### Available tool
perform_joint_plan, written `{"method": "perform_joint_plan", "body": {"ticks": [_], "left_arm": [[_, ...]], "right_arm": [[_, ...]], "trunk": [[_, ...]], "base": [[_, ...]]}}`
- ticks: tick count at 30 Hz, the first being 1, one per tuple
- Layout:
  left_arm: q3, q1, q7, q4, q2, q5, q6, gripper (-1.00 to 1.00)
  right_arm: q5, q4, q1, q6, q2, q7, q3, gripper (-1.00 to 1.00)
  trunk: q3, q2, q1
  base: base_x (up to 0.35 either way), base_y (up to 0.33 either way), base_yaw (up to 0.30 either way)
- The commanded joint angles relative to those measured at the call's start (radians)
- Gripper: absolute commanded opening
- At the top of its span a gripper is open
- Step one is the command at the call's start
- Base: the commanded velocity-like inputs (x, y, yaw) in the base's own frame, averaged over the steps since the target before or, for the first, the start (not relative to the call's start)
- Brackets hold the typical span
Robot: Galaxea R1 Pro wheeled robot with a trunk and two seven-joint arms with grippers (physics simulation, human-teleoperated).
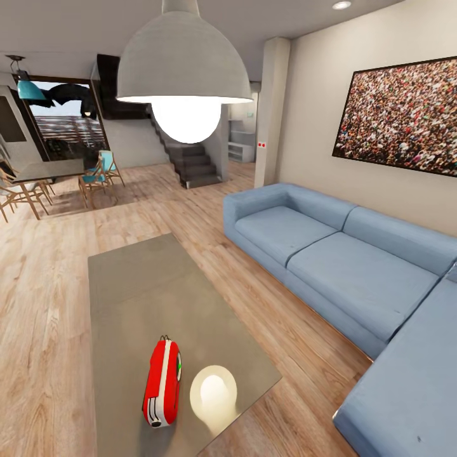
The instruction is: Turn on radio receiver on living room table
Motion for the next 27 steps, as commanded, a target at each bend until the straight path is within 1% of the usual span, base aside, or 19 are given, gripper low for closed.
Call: {"method": "perform_joint_plan", "body": {"ticks": [1, 4, 7, 10, 15, 18, 20, 21, 23, 27], "left_arm": [[0.0, 0.0, 0.0, 0.001, 0.0, 0.0, 0.0, 1.0], [0.0, 0.0, 0.0, 0.006, 0.0, -0.001, 0.0, 1.0], [0.0, 0.0, 0.0, 0.037, 0.006, -0.001, -0.005, 1.0], [0.0, 0.0, 0.0, 0.072, 0.013, -0.001, -0.044, 1.0], [0.0, 0.0, 0.0, 0.117, 0.015, -0.002, -0.063, 1.0], [-0.001, 0.0, 0.0, 0.173, 0.015, -0.004, -0.116, 1.0], [-0.001, 0.0, 0.0, 0.19, 0.019, -0.004, -0.127, 1.0], [-0.002, 0.0, 0.0, 0.212, 0.032, -0.004, -0.136, 1.0], [-0.003, 0.0, 0.0, 0.227, 0.039, -0.004, -0.145, 1.0], [-0.003, 0.0, 0.0, 0.263, 0.048, -0.004, -0.171, 1.0]], "right_arm": [[0.0, 0.0, 0.0, 0.0, 0.0, 0.0, 0.0, 1.0], [-0.001, 0.0, 0.0, 0.0, 0.0, 0.0, 0.0, 1.0], [-0.001, 0.001, 0.0, 0.0, 0.0, 0.0, 0.0, 1.0], [-0.001, 0.02, 0.0, 0.0, 0.0, 0.0, 0.0, 1.0], [-0.001, 0.052, 0.0, -0.015, 0.0, 0.0, 0.0, 1.0], [-0.001, 0.098, 0.0, -0.037, 0.0, 0.0, 0.001, 1.0], [-0.001, 0.118, 0.0, -0.044, 0.0, 0.0, 0.001, 1.0], [-0.001, 0.146, 0.0, -0.066, 0.0, 0.0, 0.001, 1.0], [-0.001, 0.172, 0.0, -0.084, 0.0, 0.0, 0.001, 1.0], [0.0, 0.226, 0.0, -0.104, 0.0, 0.004, 0.002, 1.0]], "trunk": [[0.0, 0.0, 0.0], [0.0, 0.0, 0.0], [0.0, 0.0, 0.0], [0.0, 0.0, 0.0], [0.0, 0.0, 0.0], [0.0, 0.0, 0.0], [0.0, 0.0, 0.0], [0.0, 0.0, 0.0], [0.0, 0.0, 0.0], [0.0, 0.0, 0.0]], "base": [[0.0, 0.0, 0.0], [0.0, 0.0, 0.0], [0.0, 0.0, 0.0], [0.0, 0.0, 0.0], [0.0, 0.0, 0.0], [0.0, 0.0, 0.0], [0.0, 0.0, 0.0], [0.0, 0.0, 0.0], [0.0, 0.0, 0.0], [0.0, 0.0, 0.0]]}}
